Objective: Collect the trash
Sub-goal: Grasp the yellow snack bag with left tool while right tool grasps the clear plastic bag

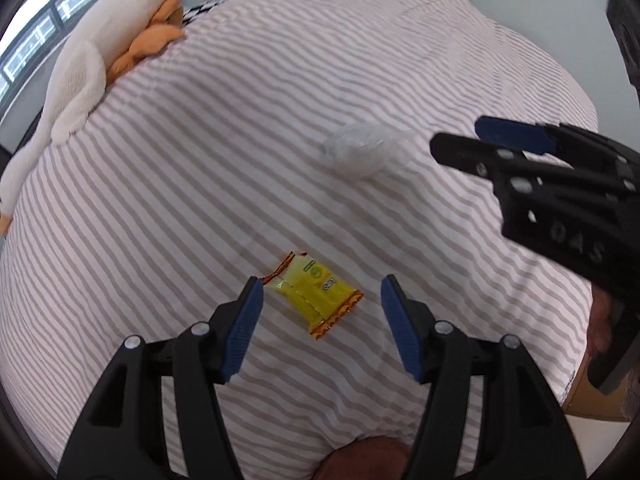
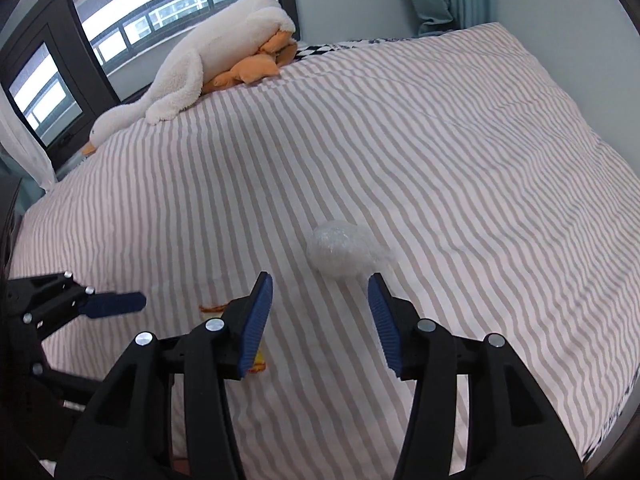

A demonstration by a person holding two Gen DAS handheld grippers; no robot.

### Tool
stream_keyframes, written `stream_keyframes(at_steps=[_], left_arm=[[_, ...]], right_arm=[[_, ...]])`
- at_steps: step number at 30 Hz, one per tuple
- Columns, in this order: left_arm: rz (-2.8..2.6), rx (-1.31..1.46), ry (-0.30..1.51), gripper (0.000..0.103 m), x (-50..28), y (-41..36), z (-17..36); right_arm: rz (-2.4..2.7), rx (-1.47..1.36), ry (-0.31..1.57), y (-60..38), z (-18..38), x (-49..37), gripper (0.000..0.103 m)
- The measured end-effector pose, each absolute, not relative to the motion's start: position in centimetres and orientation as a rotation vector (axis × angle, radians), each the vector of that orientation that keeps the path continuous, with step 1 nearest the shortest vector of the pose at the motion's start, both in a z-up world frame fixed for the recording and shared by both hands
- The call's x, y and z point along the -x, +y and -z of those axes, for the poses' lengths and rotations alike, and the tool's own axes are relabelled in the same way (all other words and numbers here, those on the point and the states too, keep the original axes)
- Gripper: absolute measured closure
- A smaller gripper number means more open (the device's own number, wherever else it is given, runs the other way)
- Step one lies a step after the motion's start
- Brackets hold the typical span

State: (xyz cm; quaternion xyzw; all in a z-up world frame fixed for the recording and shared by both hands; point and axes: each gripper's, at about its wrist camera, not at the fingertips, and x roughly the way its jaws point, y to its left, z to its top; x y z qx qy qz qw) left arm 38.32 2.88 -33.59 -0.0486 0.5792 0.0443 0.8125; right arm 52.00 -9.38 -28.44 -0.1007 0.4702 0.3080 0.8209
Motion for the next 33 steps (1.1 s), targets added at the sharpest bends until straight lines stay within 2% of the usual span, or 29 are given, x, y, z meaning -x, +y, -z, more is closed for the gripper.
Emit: stream_keyframes(at_steps=[4, 7, 17, 19, 20, 22, 25, 33], left_arm=[[-0.098, 0.144, 1.263, 0.041, -38.9, 3.6, 36.8], [-0.085, 0.158, 1.281, 0.041, -39.4, 3.7, 38.9], [-0.081, 0.204, 1.354, 0.041, -40.3, 3.7, 44.6], [-0.087, 0.204, 1.367, 0.044, -40.4, 3.8, 45.2], [-0.088, 0.211, 1.371, 0.050, -40.5, 3.9, 45.4], [-0.082, 0.230, 1.376, 0.052, -40.4, 4.2, 45.6], [-0.072, 0.209, 1.376, 0.056, -40.4, 4.1, 45.1], [-0.002, 0.135, 1.362, 0.058, -40.8, 2.7, 42.0]], right_arm=[[-0.637, 0.247, 1.013, -7.3, 31.6, -54.0, 0.052], [-0.608, 0.262, 1.013, -6.9, 33.4, -55.0, 0.045], [-0.593, 0.275, 1.077, -5.2, 38.3, -58.4, 0.045], [-0.597, 0.266, 1.088, -5.0, 38.5, -58.5, 0.052], [-0.604, 0.264, 1.098, -4.9, 38.6, -58.6, 0.054], [-0.609, 0.251, 1.104, -4.9, 38.7, -58.7, 0.065], [-0.612, 0.228, 1.115, -5.3, 38.4, -58.5, 0.072], [-0.543, 0.146, 1.108, -8.9, 35.7, -56.2, 0.075]])
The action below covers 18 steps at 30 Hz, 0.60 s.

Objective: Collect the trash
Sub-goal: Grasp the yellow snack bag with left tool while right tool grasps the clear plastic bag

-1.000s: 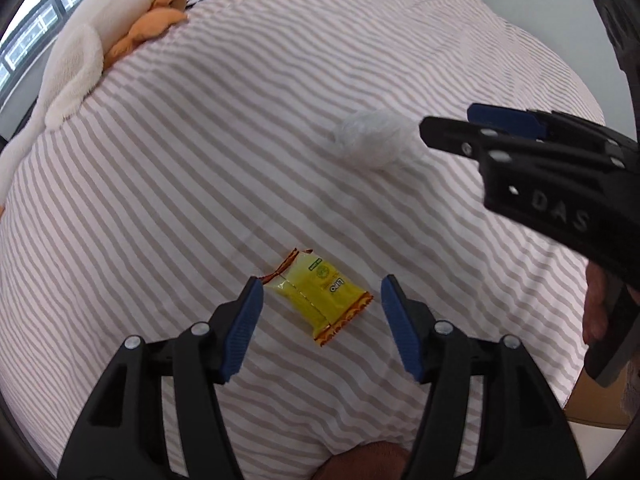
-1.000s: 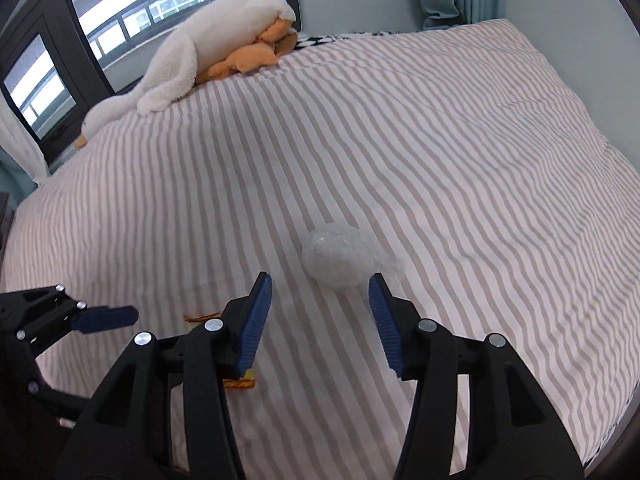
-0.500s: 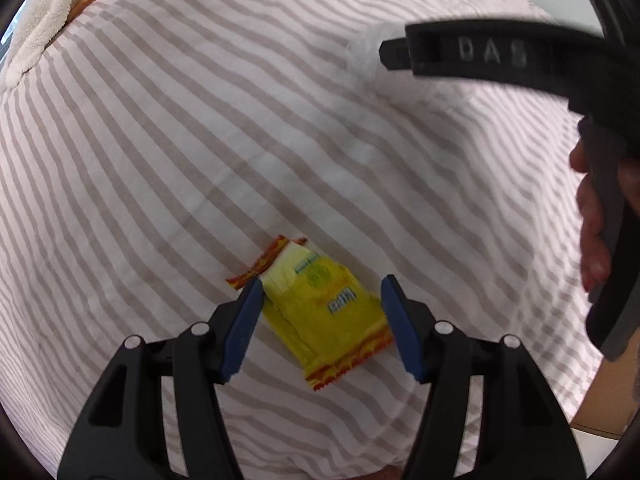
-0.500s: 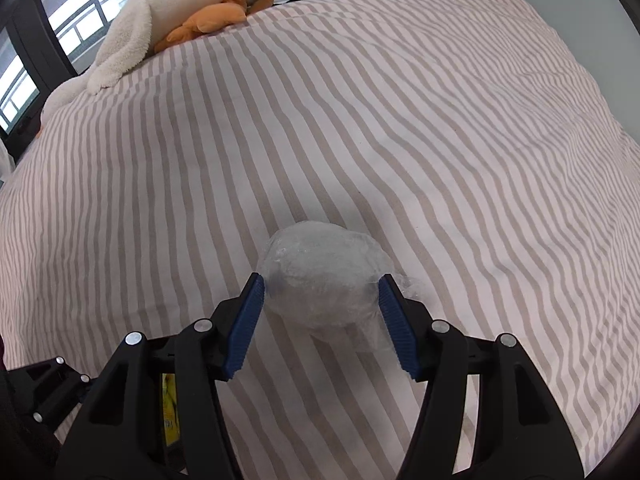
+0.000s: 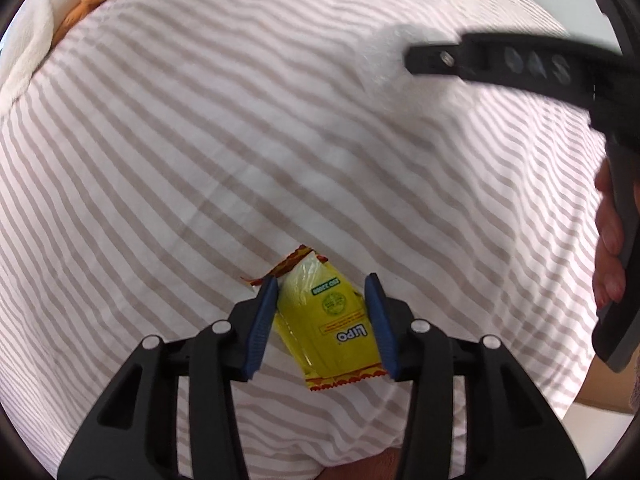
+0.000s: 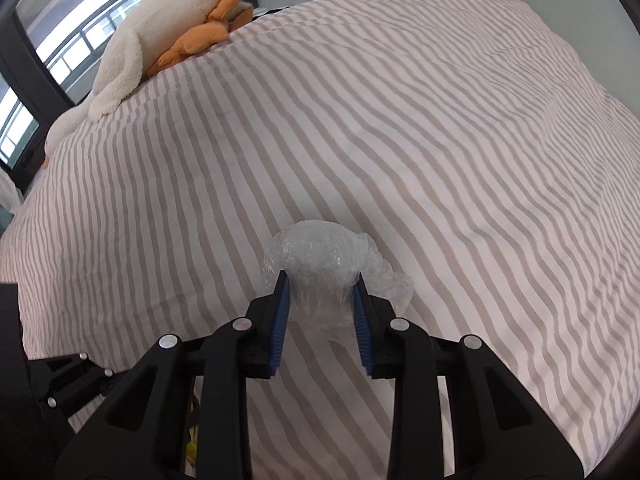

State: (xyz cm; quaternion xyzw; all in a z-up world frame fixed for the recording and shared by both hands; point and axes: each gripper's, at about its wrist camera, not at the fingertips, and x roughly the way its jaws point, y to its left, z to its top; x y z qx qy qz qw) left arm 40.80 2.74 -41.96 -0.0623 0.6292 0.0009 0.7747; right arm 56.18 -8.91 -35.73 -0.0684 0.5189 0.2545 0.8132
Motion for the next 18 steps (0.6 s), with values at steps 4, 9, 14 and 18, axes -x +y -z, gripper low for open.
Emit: stream_keyframes(at_steps=[4, 9, 14, 18], left_arm=[[0.053, 0.085, 1.335, 0.058, -41.5, 1.8, 39.8], [0.138, -0.030, 1.290, 0.058, -42.7, -1.0, 36.7], [0.248, -0.186, 1.224, 0.058, -43.2, -7.0, 33.1], [0.337, -0.263, 1.182, 0.058, -41.8, -13.5, 31.3]], right_arm=[[-0.459, 0.095, 1.120, -12.8, 33.7, -54.2, 0.075], [-0.340, 0.017, 1.134, -18.6, 31.2, -50.8, 0.075], [-0.219, -0.094, 1.097, -25.6, 28.9, -46.4, 0.075], [-0.118, -0.164, 1.062, -32.1, 27.8, -42.0, 0.075]])
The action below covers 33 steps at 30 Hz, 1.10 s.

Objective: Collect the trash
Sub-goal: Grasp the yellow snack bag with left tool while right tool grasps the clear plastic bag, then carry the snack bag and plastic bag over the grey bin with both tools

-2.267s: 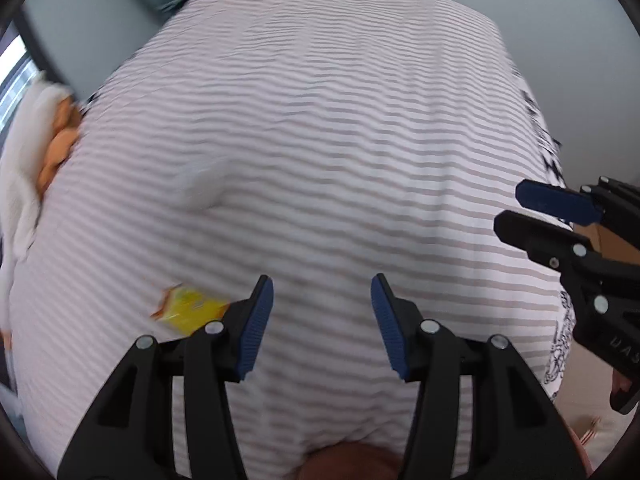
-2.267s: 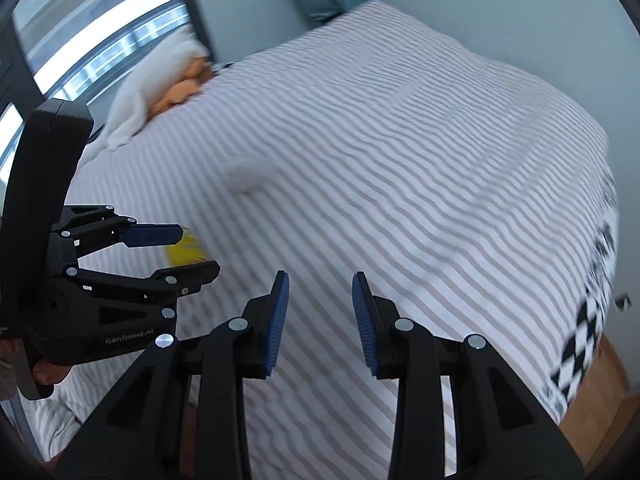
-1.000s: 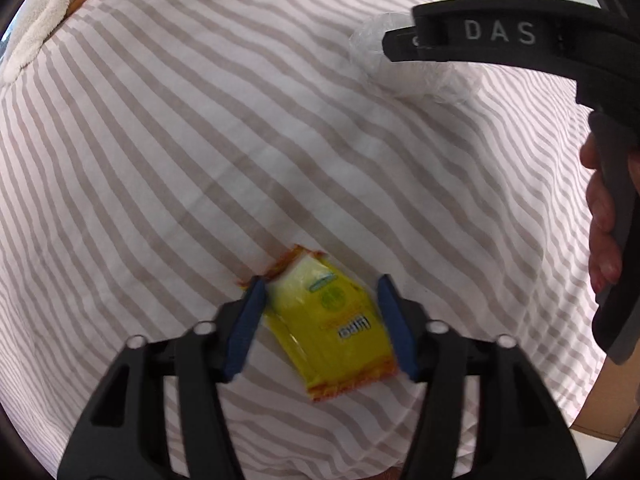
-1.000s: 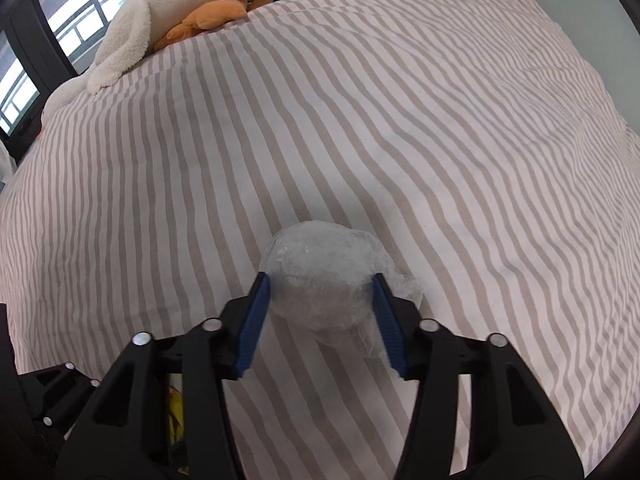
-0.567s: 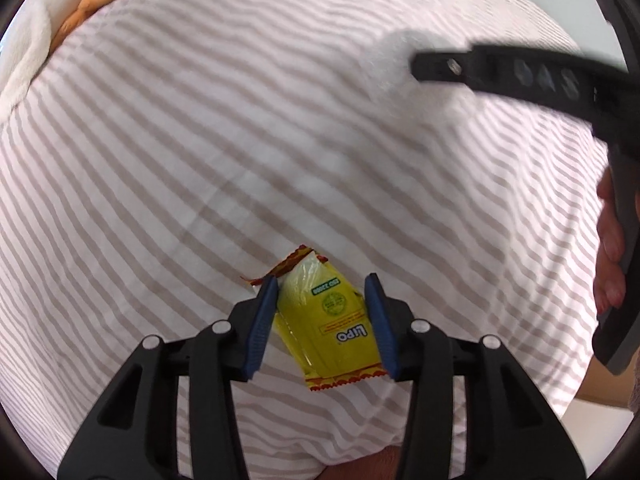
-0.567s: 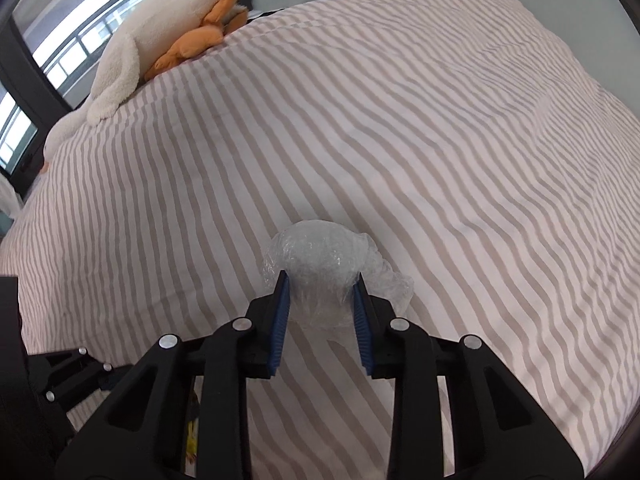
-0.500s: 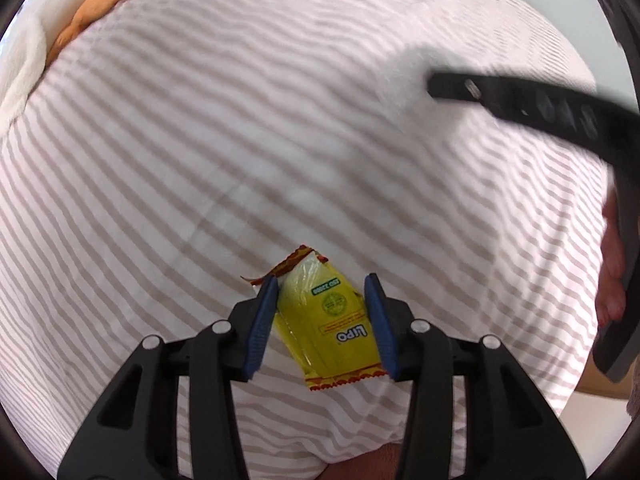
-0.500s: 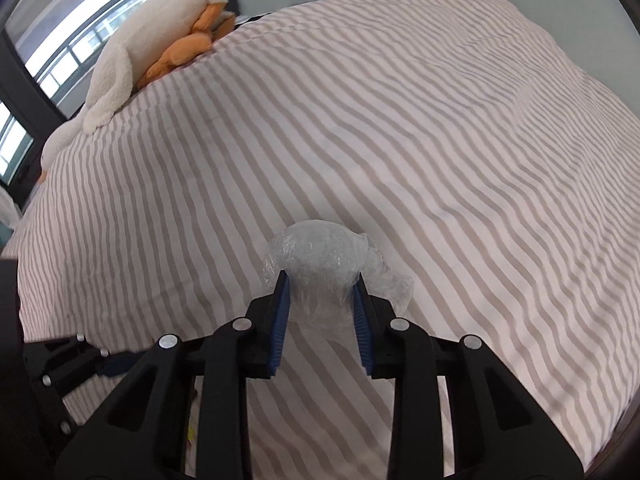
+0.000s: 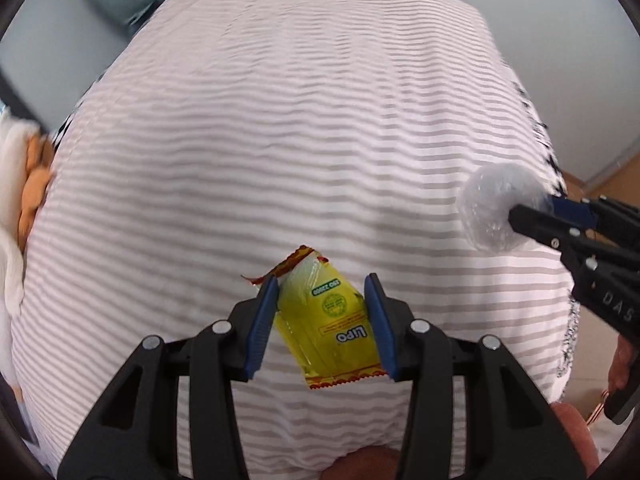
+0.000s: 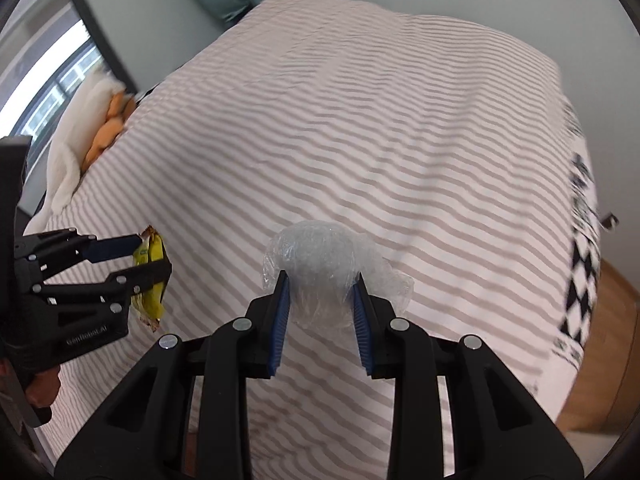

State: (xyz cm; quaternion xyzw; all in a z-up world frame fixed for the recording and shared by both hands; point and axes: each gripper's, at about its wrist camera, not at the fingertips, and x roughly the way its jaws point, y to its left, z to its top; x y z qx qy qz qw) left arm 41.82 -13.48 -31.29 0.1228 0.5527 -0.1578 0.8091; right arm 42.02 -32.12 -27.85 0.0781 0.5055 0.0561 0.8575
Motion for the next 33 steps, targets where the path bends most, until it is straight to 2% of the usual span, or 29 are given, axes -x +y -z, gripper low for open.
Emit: stream_keyframes(at_steps=[11, 18, 25, 33], left_arm=[[0.715, -0.430, 1.144, 0.058, -30.1, -36.7, 29.7], [0.934, -0.573, 1.120, 0.058, -22.7, -50.2, 31.4], [1.096, -0.709, 1.103, 0.058, -16.2, -60.8, 34.4], [1.217, -0.872, 1.111, 0.058, -11.0, -68.7, 39.6]], right_arm=[[0.180, -0.296, 1.045, -52.1, 26.6, -25.9, 0.075], [0.434, -0.415, 1.026, -63.5, 28.3, -14.6, 0.075], [0.662, -0.547, 1.009, -72.7, 31.9, -5.1, 0.075], [0.815, -0.681, 1.031, -78.1, 38.5, 1.4, 0.075]])
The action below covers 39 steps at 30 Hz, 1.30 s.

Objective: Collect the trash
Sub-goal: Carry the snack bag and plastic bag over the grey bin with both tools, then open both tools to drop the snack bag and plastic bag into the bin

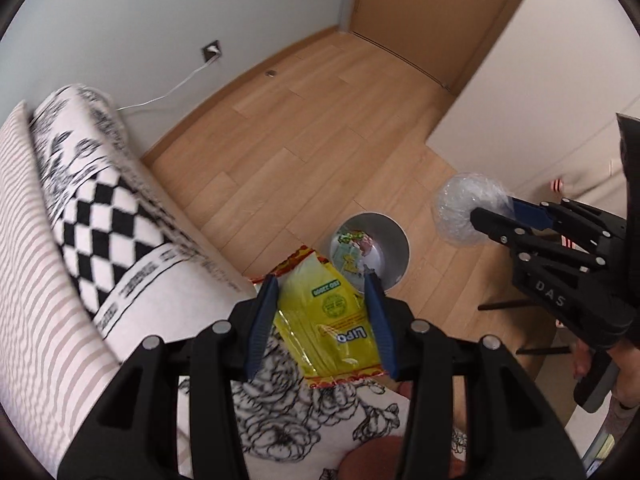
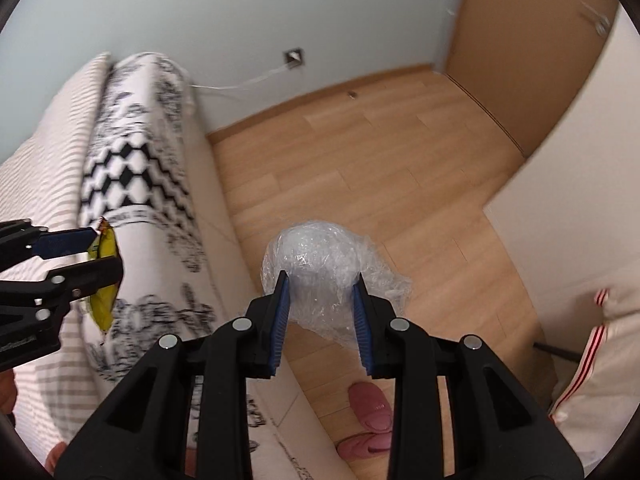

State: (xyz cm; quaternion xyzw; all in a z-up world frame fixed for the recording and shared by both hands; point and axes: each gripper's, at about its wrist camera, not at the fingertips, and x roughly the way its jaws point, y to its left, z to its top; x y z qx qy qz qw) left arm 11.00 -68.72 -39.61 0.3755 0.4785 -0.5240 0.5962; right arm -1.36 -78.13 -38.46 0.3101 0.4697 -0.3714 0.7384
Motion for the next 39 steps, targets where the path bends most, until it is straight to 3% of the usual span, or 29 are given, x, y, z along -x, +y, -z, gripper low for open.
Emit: stream_keyframes(at_steps=[12, 18, 20, 39], left_arm=[[1.338, -1.027, 1.116, 0.058, -6.8, -73.2, 45.8], [1.364, -1.058, 1.122, 0.058, -6.2, -74.7, 47.6], [1.371, -1.066, 1.122, 0.058, -6.1, -75.0, 47.9], [1.495, -1.055, 1.131, 0.058, -2.9, -78.8, 49.5]], right_arm=[[0.921, -0.799, 1.036, -81.7, 45.9, 4.1, 0.073], [0.939, -0.818, 1.061, -82.9, 48.3, 4.1, 0.056], [0.944, -0.833, 1.064, -83.3, 48.8, 4.4, 0.055], [1.037, -0.804, 1.094, -82.9, 47.1, 8.5, 0.055]])
